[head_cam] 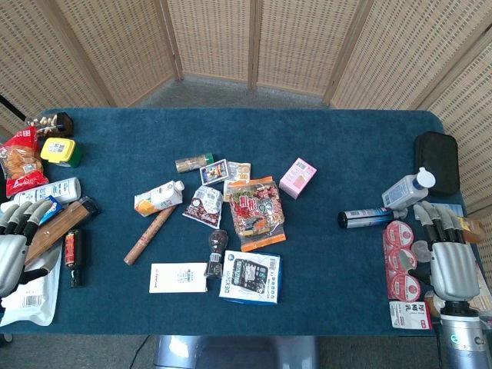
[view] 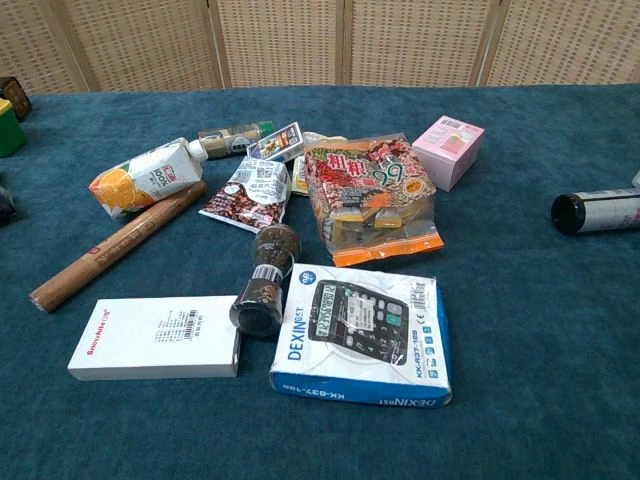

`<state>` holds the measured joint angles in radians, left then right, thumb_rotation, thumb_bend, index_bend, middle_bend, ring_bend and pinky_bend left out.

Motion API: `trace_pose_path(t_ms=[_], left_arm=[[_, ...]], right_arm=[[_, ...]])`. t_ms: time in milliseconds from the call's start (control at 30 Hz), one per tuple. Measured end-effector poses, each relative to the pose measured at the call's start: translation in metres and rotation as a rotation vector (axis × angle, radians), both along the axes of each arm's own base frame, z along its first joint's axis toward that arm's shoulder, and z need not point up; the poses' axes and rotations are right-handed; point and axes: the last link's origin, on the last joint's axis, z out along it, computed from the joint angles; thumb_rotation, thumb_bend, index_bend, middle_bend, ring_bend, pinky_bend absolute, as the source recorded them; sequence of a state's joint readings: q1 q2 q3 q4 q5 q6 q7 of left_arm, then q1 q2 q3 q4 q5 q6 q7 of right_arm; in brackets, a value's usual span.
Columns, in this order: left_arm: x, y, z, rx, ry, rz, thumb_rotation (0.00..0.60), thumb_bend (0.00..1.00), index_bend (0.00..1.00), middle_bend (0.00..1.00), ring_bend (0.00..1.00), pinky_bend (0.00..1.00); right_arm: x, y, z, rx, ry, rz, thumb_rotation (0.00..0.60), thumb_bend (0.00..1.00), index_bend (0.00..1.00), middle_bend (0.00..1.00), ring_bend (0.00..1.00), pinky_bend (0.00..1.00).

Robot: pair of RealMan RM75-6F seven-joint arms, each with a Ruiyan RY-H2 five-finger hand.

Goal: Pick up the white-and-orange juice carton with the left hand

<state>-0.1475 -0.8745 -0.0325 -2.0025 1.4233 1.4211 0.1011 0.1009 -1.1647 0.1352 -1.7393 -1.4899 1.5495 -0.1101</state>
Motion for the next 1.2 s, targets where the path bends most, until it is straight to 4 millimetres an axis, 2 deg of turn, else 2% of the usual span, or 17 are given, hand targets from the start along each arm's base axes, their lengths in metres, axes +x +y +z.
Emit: trace_pose_path(t_ms=[200,400,600,700,867,933,1200], left_arm=[[0.001,0.003,-0.005,-0.021,0.013,0.005,0.6,0.41,0.0,0.0,0.0,0.0],[0.0,0.018,-0.011,-0.049,0.013,0.022,0.6,0.41,0.0,0.0,0.0,0.0],[-0.004,0.048,-0.02,-0.105,0.011,0.061,0.6,0.41,0.0,0.0,0.0,0.0],[-0.007,0.071,-0.029,-0.145,0.009,0.087,0.6,0.41,0.0,0.0,0.0,0.0],[-0.008,0.112,-0.056,-0.201,-0.032,0.121,0.6,0.4,0.0,0.0,0.0,0.0],[-0.006,0.126,-0.07,-0.222,-0.057,0.128,0.592,0.36,0.0,0.0,0.0,0.0],[0.012,0.166,-0.118,-0.307,-0.138,0.142,0.526,0.24,0.0,0.0,0.0,0.0]], right_arm=[[-0.001,-0.003,-0.003,0.008,-0.01,0.003,0.589,0.32,0.0,0.08,0.0,0.0],[-0.002,0.0,-0.004,0.006,-0.022,0.004,0.588,0.32,0.0,0.08,0.0,0.0],[-0.004,0.005,-0.001,0.001,-0.028,-0.011,0.59,0.32,0.0,0.08,0.0,0.0],[-0.003,0.006,0.001,-0.003,-0.028,-0.015,0.586,0.32,0.0,0.08,0.0,0.0],[-0.003,0.007,0.004,-0.007,-0.024,-0.028,0.589,0.32,0.0,0.08,0.0,0.0],[-0.003,0.007,0.006,-0.008,-0.024,-0.033,0.588,0.32,0.0,0.08,0.0,0.0],[-0.007,0.009,0.011,-0.02,-0.028,-0.057,0.59,0.32,0.0,0.08,0.0,0.0]])
